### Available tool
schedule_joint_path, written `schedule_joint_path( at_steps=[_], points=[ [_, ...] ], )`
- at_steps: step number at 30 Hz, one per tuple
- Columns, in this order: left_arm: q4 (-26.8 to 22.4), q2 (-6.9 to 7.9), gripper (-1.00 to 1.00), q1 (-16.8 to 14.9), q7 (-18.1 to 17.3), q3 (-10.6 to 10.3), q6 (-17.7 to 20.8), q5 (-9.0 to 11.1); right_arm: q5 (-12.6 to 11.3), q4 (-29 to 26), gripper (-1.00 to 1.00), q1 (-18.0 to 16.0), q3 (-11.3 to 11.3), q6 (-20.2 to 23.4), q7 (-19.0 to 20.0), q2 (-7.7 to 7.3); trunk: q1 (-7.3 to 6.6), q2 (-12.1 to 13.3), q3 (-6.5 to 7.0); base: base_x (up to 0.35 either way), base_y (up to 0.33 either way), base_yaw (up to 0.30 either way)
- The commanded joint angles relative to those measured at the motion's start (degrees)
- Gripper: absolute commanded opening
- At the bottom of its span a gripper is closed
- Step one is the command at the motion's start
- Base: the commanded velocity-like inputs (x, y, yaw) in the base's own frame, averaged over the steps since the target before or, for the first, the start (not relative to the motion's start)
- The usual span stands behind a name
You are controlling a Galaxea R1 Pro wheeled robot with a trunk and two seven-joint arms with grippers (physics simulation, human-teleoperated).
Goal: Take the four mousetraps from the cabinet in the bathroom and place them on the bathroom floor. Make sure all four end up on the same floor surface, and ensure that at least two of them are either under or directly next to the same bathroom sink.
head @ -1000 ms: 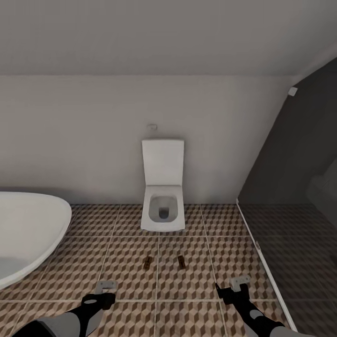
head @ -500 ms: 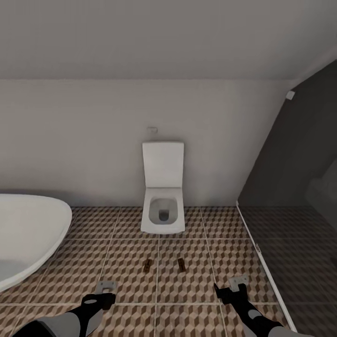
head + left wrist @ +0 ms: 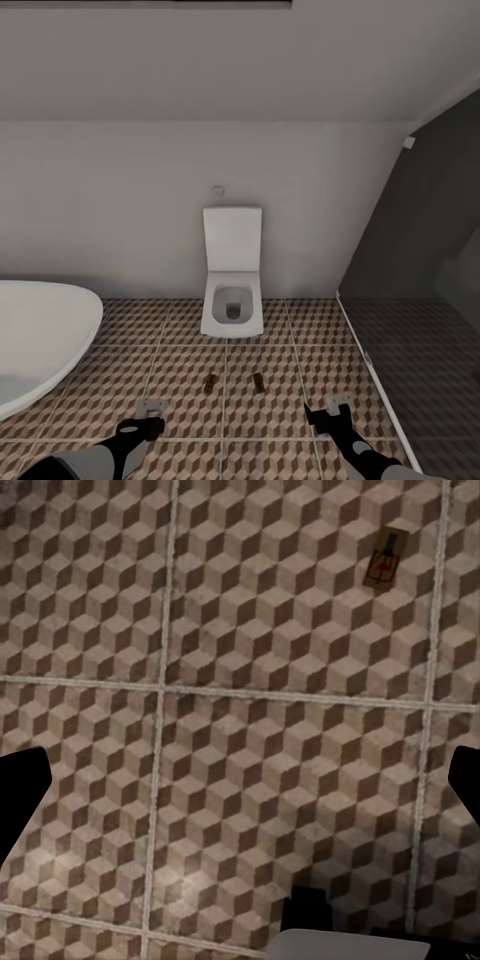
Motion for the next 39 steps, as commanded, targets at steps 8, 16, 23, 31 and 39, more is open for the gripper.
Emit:
schedule_joint_path(
  at_steps=[8,16,23,31,39],
  points=[
    [0.18,-0.04,1.0,-0.06,0.01,-0.33,-0.27,0.22,-0.6,0.05,1.0,-0.04,0.43,-0.18,0.17,-0.01,0.03,-0.1,0.65,0.0,0.0,0.0],
    [0.18,-0.04,1.0,-0.06,0.01,-0.33,-0.27,0.22,-0.6,0.05,1.0,-0.04,0.44,-0.18,0.14,0.02,0.03,-0.1,1.4,0.0,0.0,0.0],
    [0.18,-0.04,1.0,-0.06,0.01,-0.33,-0.27,0.22,-0.6,0.05,1.0,-0.04,0.43,-0.18,0.17,0.09,0.03,-0.1,1.95,0.0,0.0,0.0],
    [0.17,-0.04,1.0,-0.06,0.01,-0.33,-0.27,0.22,-0.6,0.05,1.0,-0.04,0.43,-0.16,0.17,0.42,0.03,-0.1,2.23,0.0,0.0,0.0],
    [0.18,-0.04,1.0,-0.06,0.01,-0.33,-0.27,0.22,-0.6,0.05,1.0,-0.04,0.43,-0.16,0.15,0.68,0.03,-0.1,2.82,0.0,0.0,0.0]
  ],
)
